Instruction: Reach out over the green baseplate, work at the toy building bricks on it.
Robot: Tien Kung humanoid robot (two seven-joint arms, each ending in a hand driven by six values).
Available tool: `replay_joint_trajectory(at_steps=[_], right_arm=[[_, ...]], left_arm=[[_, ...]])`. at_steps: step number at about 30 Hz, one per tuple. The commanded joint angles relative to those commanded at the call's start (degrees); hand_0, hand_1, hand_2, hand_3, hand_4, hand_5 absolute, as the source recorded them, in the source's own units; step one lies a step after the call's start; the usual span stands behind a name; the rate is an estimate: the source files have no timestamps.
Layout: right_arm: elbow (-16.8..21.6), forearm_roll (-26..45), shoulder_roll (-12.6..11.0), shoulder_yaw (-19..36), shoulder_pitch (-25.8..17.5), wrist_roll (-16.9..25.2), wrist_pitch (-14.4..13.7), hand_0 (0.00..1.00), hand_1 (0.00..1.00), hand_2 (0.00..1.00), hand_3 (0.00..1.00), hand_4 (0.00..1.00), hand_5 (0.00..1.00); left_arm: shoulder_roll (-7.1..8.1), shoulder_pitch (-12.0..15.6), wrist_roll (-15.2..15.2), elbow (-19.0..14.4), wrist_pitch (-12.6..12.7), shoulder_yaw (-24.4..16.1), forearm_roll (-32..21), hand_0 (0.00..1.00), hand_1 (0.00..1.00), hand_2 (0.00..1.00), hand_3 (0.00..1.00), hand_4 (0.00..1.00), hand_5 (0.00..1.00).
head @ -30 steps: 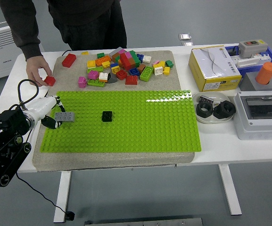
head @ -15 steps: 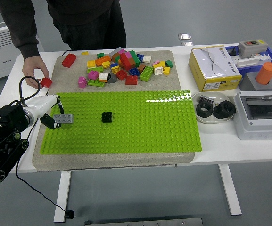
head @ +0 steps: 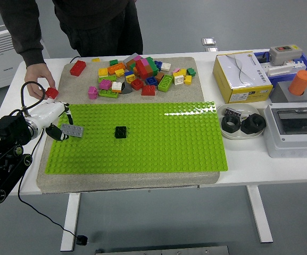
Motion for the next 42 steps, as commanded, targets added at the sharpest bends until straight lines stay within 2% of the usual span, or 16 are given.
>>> replay_joint_trajectory(at_steps=[16, 26, 34, 42], right_arm=[[0.0, -0.2, 0.0, 0.2, -0.1, 0.0, 0.0, 0.688, 0.668, 0.813, 0.949, 0.898, 0.998], [0.0, 0.0, -0.1, 0.0, 0.0, 0.1, -0.1, 0.688, 0.665, 0.812, 0.948, 0.899, 0.998], [0.0, -0.3, -0.4, 0.3, 0.2, 0.2, 0.0, 0.688, 0.665, 0.810, 0.947, 0.900, 0.998], [0.0, -0.5, -1.1, 0.2, 0.4, 0.6, 0.0, 0.688, 0.660, 0.809, 0.946, 0.902, 0.998]], left_arm=[[0.16, -0.2, 0.0, -0.1, -1.0, 0.4, -0.7, 0.998, 0.998, 0.946, 0.472, 0.844, 0.002], [0.79, -1.3, -0.1, -0.8, -3.5, 0.0, -7.3, 0.998, 0.998, 0.943, 0.469, 0.846, 0.002], [1.00, -2.7, 0.3, 1.5, -6.2, 0.2, -15.3, 0.998, 0.998, 0.945, 0.457, 0.855, 0.002], [-0.22, -4.2, 2.5, 1.4, -8.2, 0.0, -17.9, 0.998, 0.998, 0.963, 0.450, 0.859, 0.002]])
